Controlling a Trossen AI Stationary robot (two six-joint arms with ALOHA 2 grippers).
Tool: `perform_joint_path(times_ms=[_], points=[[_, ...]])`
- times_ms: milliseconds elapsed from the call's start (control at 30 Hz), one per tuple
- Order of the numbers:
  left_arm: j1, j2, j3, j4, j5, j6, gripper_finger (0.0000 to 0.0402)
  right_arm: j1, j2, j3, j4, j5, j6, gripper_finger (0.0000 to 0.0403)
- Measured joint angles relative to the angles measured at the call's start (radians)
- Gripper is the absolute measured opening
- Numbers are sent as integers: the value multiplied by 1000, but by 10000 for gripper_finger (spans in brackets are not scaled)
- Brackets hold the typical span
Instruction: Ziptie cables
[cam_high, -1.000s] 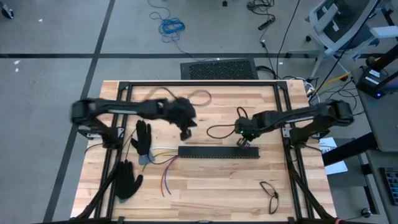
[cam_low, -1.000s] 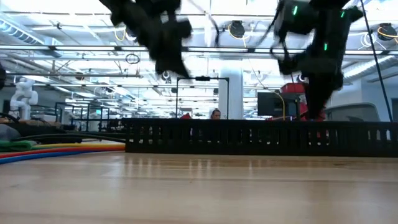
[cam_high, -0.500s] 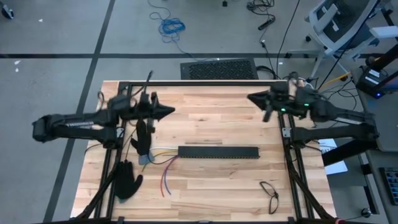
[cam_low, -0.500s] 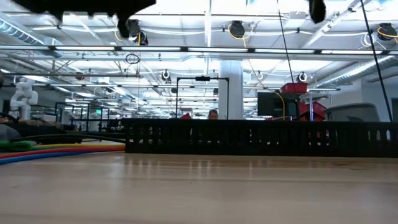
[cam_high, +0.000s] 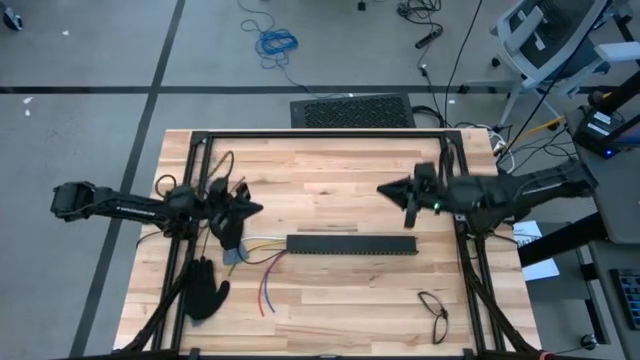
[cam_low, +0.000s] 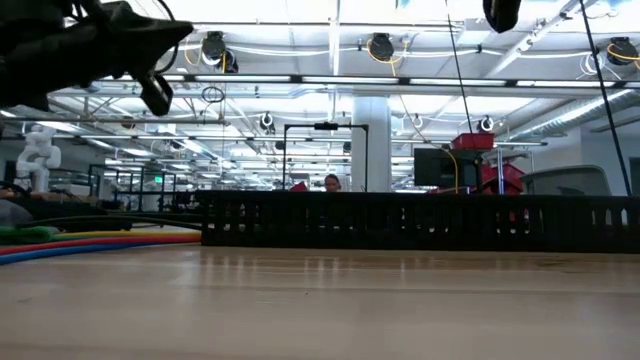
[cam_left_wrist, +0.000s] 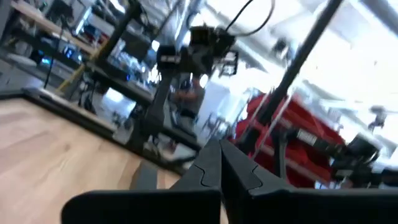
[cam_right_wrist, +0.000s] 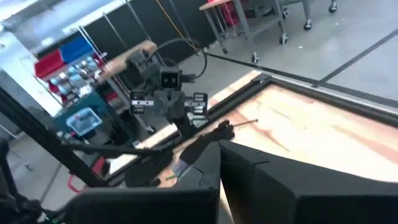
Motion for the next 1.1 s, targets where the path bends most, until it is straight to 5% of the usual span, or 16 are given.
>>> perform_joint_path(times_ms=[267,467,600,733,967,1100], points=[[-44,-7,0,-71,-38,102,0,231,120,-38,70,422,-2,0],[-44,-7,0,-72,-69,51,0,274,-101,-318,133,441,83,0],[-43,-7,0,-71,-107,49,0,246,-297,-624,663,253,-68,0],[-44,-7,0,-67,-161,49,0,180,-347,-833,1166,60,-161,0],[-54,-8,0,-70,-214,220,0,43,-317,-830,1027,-261,-240,0],[-55,-8,0,-201,-216,393,0,-62,-327,-831,652,-407,-211,0]])
